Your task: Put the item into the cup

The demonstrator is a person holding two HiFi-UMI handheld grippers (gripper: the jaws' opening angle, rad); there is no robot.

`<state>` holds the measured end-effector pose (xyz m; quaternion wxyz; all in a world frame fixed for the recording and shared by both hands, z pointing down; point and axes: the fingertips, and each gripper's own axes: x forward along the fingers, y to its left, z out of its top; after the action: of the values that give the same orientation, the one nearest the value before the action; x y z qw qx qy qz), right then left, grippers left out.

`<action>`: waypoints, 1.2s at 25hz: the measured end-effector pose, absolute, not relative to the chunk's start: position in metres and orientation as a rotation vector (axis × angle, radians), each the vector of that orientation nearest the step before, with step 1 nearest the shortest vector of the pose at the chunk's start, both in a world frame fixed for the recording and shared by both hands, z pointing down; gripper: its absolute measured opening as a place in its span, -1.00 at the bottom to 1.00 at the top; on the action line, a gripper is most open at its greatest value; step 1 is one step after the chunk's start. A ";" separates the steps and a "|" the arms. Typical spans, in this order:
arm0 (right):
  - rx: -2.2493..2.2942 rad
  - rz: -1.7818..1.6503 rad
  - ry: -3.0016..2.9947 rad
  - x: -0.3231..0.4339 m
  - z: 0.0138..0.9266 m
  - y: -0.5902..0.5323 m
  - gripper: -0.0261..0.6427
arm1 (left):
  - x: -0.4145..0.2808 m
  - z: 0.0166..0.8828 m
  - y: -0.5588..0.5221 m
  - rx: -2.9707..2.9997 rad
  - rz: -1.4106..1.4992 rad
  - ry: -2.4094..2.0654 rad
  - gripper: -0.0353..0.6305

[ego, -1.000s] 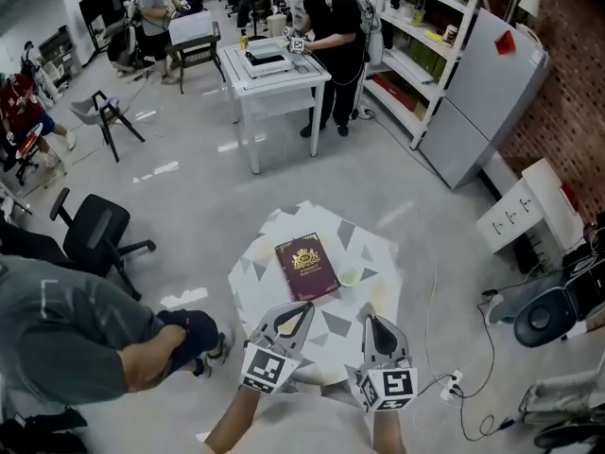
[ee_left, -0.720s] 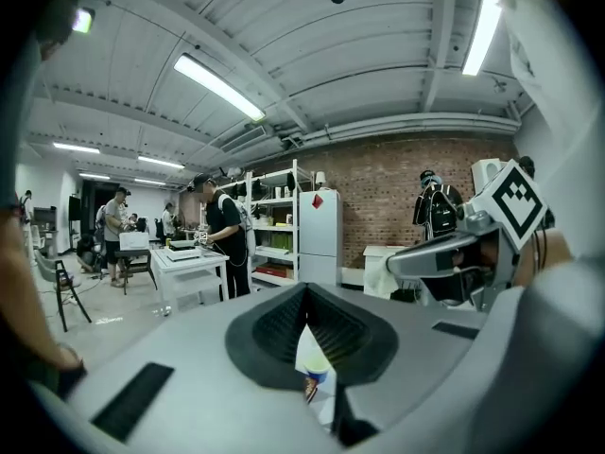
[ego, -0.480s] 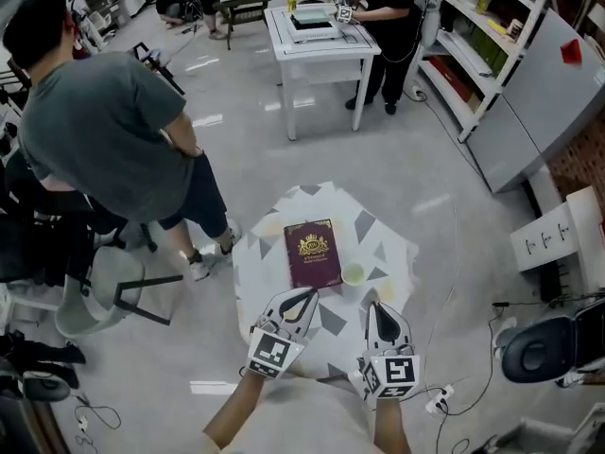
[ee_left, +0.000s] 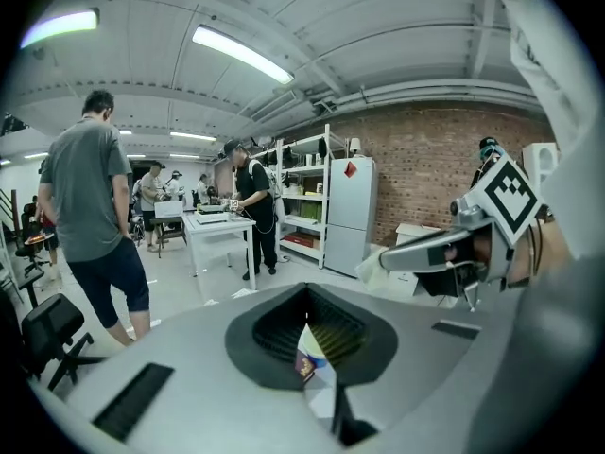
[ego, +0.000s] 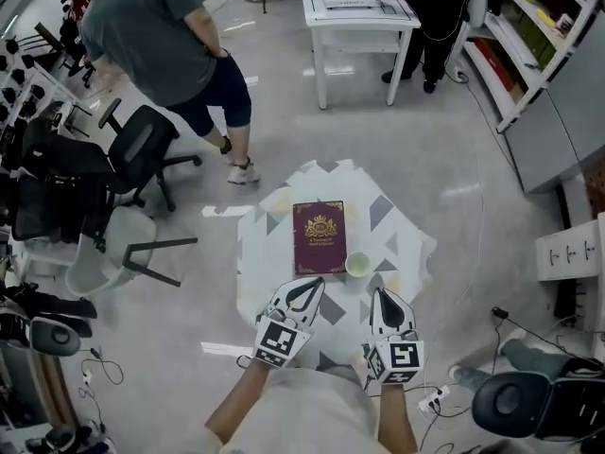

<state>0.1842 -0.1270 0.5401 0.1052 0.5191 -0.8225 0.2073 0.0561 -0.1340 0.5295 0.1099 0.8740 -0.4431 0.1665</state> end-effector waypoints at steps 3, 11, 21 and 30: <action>1.487 0.648 -2.431 0.186 0.555 -0.133 -0.90 | 0.062 0.542 -0.137 2.541 0.514 -1.312 -0.86; 1.411 0.722 -2.427 0.186 0.587 -0.145 -0.90 | 0.077 0.574 -0.142 2.497 0.563 -1.292 -0.86; 1.379 0.759 -2.375 0.179 0.620 -0.153 -0.90 | 0.090 0.605 -0.149 2.502 0.599 -1.191 -0.86; 1.403 0.784 -2.286 0.168 0.646 -0.163 -0.90 | 0.095 0.637 -0.158 2.497 0.589 -1.049 -0.86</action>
<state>0.1683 -0.1634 0.6456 0.1726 0.4944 -0.8059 0.2763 0.0948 -0.1576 0.6368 0.1841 0.8855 -0.3719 0.2090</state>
